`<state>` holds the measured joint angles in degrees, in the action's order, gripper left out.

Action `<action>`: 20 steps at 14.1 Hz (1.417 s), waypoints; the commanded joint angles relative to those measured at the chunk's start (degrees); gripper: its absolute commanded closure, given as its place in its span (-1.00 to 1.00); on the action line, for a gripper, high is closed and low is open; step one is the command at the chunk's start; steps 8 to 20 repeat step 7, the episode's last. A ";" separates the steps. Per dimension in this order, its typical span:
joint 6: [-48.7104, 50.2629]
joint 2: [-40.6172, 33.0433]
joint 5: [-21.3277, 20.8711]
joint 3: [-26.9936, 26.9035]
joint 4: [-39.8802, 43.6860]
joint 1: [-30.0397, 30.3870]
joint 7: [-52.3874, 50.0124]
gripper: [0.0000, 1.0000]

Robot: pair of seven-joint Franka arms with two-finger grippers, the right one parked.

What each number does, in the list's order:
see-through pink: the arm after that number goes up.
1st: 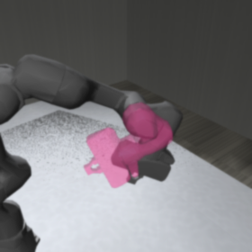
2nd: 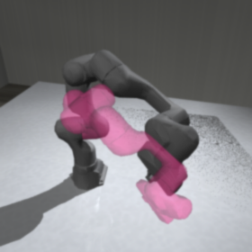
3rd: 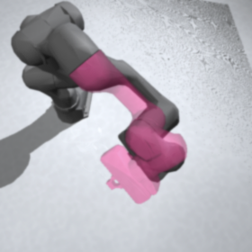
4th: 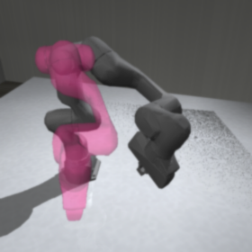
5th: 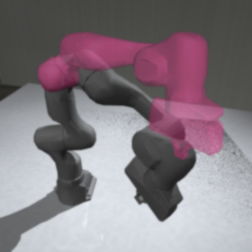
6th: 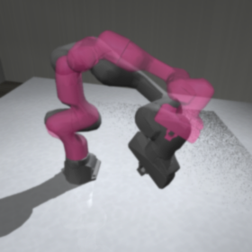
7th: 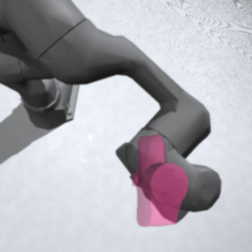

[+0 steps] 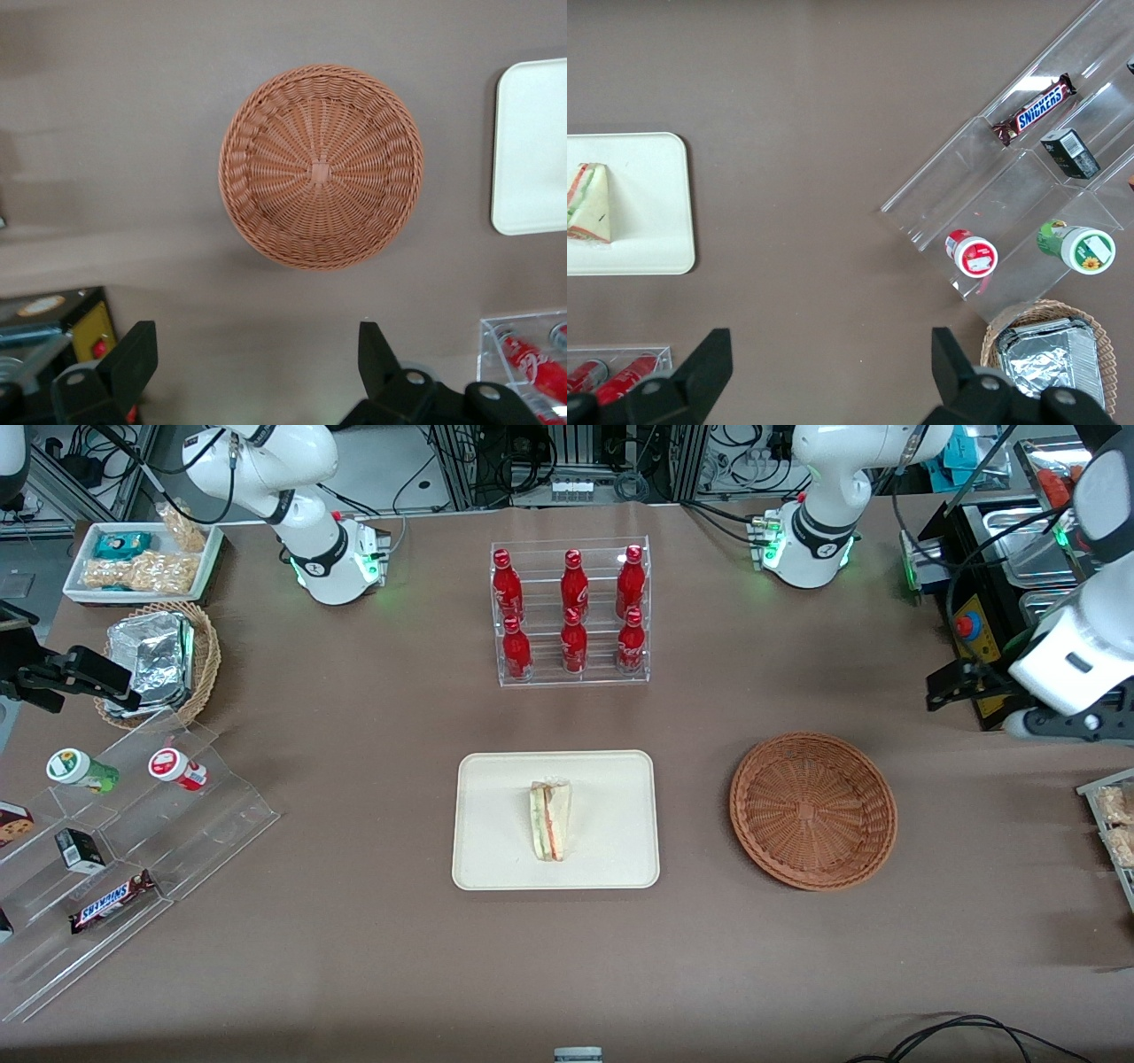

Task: Place sandwich from basket to tray

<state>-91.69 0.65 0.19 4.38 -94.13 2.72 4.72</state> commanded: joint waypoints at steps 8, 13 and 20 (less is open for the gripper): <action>3.45 -4.17 0.34 -6.75 -0.62 -3.33 1.70 -1.00; 3.45 -4.17 0.34 -6.75 -0.62 -3.33 1.70 -1.00; 3.45 -4.17 0.34 -6.75 -0.62 -3.33 1.70 -1.00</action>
